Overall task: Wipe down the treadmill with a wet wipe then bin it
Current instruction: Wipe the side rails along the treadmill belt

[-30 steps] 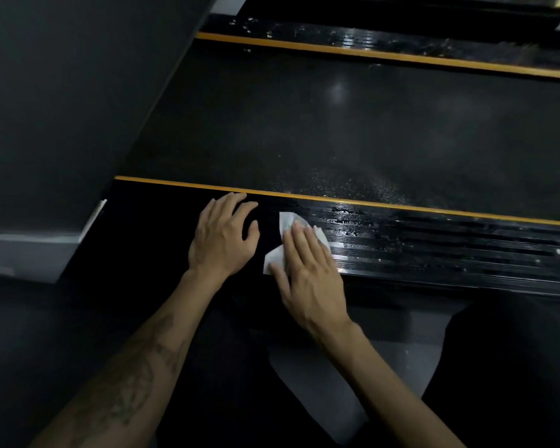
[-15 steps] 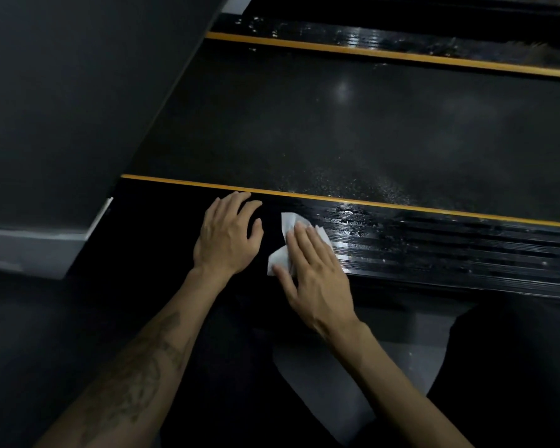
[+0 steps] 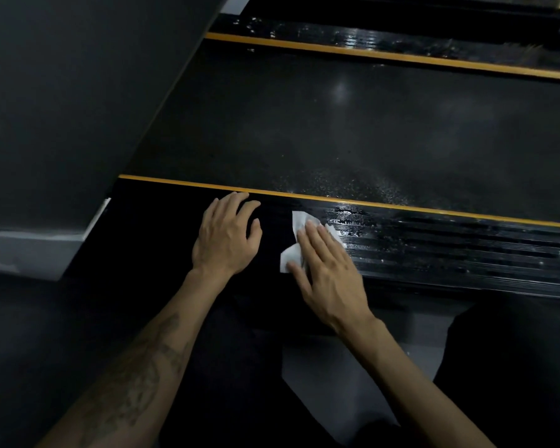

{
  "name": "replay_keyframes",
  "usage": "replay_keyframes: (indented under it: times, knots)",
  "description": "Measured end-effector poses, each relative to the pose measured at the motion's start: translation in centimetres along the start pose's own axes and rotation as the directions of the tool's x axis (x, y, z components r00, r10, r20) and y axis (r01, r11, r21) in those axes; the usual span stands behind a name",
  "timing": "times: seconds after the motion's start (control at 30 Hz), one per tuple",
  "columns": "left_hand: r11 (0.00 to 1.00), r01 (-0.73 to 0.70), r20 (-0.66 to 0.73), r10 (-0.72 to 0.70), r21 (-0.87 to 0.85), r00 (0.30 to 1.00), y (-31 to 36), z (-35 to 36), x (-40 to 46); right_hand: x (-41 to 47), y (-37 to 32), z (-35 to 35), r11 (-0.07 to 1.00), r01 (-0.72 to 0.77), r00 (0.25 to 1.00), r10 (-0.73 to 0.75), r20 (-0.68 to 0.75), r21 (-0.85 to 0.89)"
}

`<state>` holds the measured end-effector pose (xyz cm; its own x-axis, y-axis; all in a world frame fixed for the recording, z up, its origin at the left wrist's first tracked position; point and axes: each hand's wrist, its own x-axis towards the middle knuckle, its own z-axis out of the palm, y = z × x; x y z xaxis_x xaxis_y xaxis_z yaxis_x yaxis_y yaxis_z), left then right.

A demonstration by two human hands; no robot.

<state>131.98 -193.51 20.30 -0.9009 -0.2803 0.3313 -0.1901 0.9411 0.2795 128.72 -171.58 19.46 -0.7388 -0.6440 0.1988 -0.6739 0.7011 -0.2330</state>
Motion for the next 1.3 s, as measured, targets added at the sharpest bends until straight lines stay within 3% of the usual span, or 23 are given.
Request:
replay_keyframes:
  times: [0.23, 0.43, 0.63, 0.87, 1.1, 1.3]
  knots:
    - [1.0, 0.01, 0.007, -0.01, 0.004, 1.0, 0.0, 0.1, 0.0, 3.7, -1.0, 0.1, 0.99, -0.135, 0.989, 0.137, 0.055, -0.038]
    - [1.0, 0.002, 0.002, -0.002, 0.003, 1.0, -0.2, 0.1, 0.1, 1.5, -0.6, -0.8, 1.0, -0.001, 0.999, 0.001, 0.036, 0.019]
    - [1.0, 0.004, 0.009, -0.004, 0.012, 1.0, 0.0, 0.0, 0.0, 4.9, -0.4, -0.5, 0.987, -0.16, 0.983, 0.159, 0.086, 0.004]
    - [1.0, 0.011, 0.003, -0.011, 0.009, 1.0, 0.0, 0.1, 0.1, 2.7, 0.3, -1.3, 0.998, -0.036, 0.993, 0.031, 0.115, 0.042]
    - [1.0, 0.011, 0.006, -0.011, 0.017, 1.0, 0.1, -0.1, 0.0, 7.1, -1.3, -1.0, 0.979, -0.201, 0.972, 0.201, 0.125, -0.009]
    - [1.0, 0.01, 0.001, -0.01, 0.001, 1.0, 0.1, -0.2, 0.0, 4.5, -0.3, -1.9, 0.997, -0.026, 0.989, 0.015, 0.145, 0.079]
